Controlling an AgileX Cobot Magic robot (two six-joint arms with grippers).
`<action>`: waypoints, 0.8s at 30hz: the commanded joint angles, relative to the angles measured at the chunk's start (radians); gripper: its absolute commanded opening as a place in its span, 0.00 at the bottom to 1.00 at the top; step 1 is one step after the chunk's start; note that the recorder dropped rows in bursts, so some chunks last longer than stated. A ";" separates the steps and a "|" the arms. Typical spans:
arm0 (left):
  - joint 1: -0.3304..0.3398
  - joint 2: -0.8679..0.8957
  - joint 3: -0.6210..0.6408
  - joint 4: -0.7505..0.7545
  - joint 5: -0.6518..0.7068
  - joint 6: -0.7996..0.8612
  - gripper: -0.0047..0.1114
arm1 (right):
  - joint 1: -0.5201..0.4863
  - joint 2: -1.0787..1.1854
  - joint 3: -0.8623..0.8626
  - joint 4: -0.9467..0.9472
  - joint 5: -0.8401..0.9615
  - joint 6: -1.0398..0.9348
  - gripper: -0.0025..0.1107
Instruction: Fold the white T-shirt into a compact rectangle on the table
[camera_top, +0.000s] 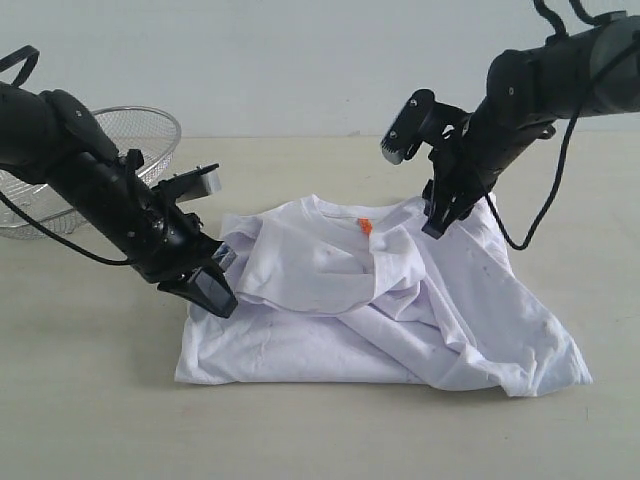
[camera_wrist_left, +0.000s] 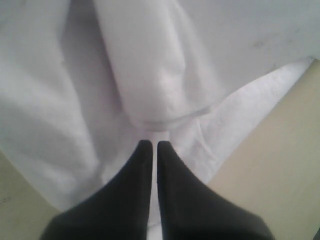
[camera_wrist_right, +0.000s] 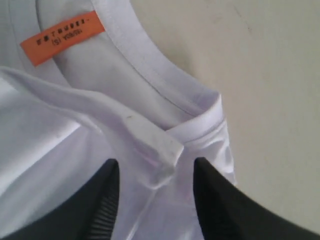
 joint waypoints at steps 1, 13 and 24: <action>0.000 0.001 -0.005 -0.011 0.005 0.006 0.08 | 0.006 0.025 -0.005 0.004 -0.135 -0.016 0.53; 0.000 0.001 -0.005 -0.011 0.005 0.006 0.08 | 0.007 0.094 -0.007 0.004 -0.194 -0.016 0.26; 0.000 0.001 -0.005 -0.011 0.001 0.006 0.08 | 0.007 0.047 -0.007 0.004 -0.212 0.003 0.02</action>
